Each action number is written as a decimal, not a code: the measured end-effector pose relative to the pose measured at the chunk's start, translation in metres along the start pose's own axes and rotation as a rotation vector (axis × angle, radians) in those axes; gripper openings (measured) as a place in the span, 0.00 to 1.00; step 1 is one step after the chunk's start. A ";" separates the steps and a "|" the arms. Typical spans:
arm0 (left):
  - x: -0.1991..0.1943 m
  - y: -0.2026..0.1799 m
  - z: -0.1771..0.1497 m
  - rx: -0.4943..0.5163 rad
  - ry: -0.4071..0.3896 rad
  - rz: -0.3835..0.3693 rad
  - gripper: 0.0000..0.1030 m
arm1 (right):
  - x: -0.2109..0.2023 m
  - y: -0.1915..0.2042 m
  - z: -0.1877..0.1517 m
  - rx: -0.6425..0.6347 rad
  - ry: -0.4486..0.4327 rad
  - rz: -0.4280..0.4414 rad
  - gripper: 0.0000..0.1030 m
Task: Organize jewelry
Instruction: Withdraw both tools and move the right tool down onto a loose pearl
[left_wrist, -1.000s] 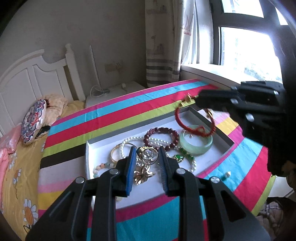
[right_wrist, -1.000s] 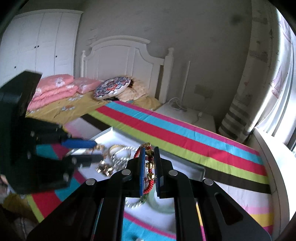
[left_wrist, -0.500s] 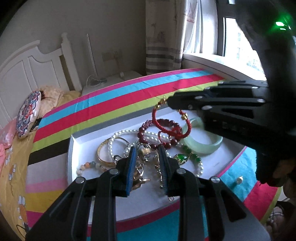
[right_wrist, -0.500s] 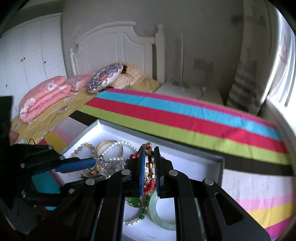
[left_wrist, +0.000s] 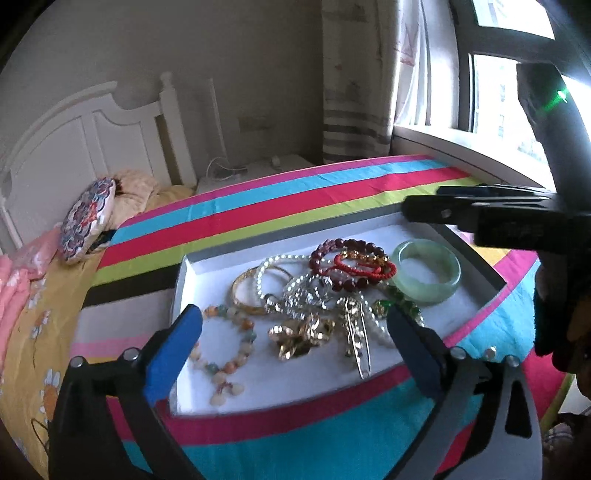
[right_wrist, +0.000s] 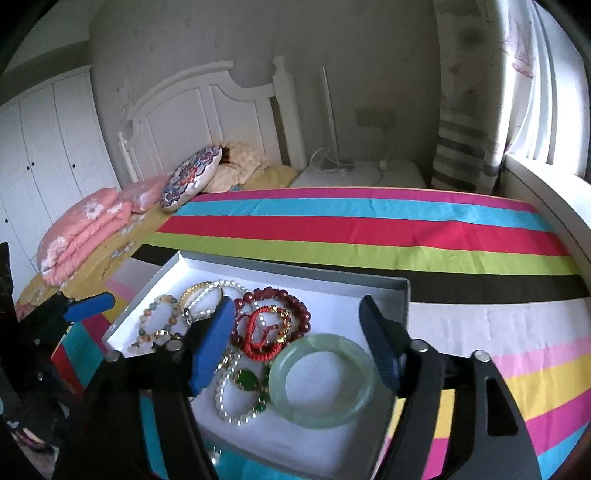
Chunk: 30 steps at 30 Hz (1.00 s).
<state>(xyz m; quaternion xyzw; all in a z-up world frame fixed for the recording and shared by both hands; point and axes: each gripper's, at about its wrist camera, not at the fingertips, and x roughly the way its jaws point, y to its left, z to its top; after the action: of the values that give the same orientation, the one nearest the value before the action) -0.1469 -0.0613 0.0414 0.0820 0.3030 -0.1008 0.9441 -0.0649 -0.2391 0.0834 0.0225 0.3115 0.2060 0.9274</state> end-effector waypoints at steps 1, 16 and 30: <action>-0.003 0.001 -0.002 -0.007 -0.001 0.000 0.97 | -0.005 0.000 -0.003 -0.006 -0.003 -0.005 0.69; -0.029 0.001 -0.043 -0.048 0.016 0.048 0.97 | -0.051 -0.010 -0.067 -0.002 0.022 -0.024 0.82; -0.017 0.002 -0.046 -0.048 0.066 0.086 0.97 | -0.045 0.021 -0.096 -0.211 0.124 -0.081 0.83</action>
<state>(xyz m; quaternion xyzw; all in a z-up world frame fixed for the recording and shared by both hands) -0.1857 -0.0466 0.0150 0.0757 0.3326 -0.0504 0.9387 -0.1617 -0.2457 0.0356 -0.1007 0.3454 0.2009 0.9111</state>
